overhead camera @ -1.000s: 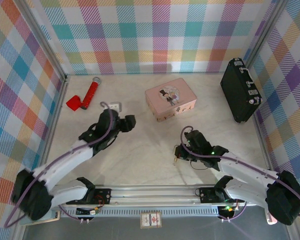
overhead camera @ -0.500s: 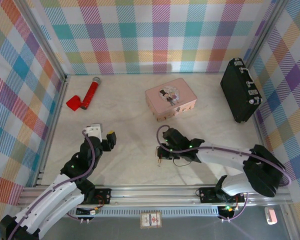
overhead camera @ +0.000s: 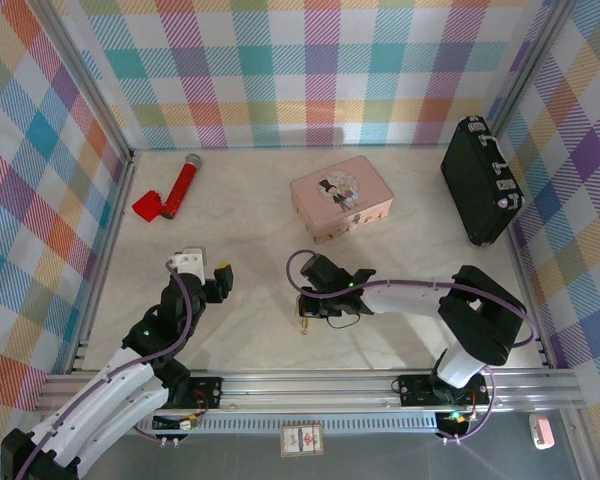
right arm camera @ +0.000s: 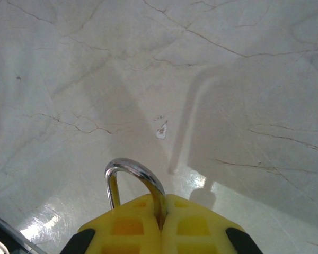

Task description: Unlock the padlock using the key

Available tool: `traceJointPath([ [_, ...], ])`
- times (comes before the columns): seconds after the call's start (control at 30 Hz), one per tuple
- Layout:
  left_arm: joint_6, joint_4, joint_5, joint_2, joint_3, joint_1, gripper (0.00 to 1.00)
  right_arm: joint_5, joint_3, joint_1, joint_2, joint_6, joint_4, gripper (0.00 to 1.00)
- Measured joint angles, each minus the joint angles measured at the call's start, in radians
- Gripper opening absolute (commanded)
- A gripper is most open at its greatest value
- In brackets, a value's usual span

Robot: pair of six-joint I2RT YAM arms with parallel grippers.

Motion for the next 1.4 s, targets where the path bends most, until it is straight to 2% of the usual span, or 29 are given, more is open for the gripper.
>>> traceJointPath([
  [0.3,0.000,-0.001,0.000,-0.001,0.000,0.000,0.75,0.023,0.039,0.000,0.026,0.036,-0.079,0.01],
  [0.53,0.000,-0.001,-0.003,-0.003,0.000,0.000,0.75,0.046,0.055,0.000,0.032,0.055,-0.126,0.14],
  [0.73,0.000,0.000,-0.003,0.005,0.000,0.000,0.76,0.079,0.051,0.000,0.018,0.057,-0.177,0.30],
  [0.93,0.000,0.003,-0.008,0.008,0.000,0.000,0.76,0.115,0.035,0.000,-0.086,0.030,-0.227,0.40],
  [1.1,0.008,0.009,-0.028,0.008,0.000,0.000,0.76,0.196,0.025,0.000,-0.208,-0.042,-0.290,0.45],
  [1.13,0.009,0.013,-0.030,0.008,0.000,0.000,0.77,0.226,0.024,0.000,-0.240,-0.070,-0.304,0.47],
  [1.23,0.025,0.022,-0.041,0.009,0.000,0.000,0.88,0.323,0.018,0.000,-0.339,-0.151,-0.338,0.57],
  [1.27,0.029,0.021,-0.049,0.009,0.000,0.000,1.00,0.364,0.015,0.000,-0.377,-0.184,-0.345,0.62],
  [1.4,0.034,0.022,-0.099,0.015,0.002,0.000,1.00,0.518,-0.019,-0.002,-0.521,-0.328,-0.329,0.83],
])
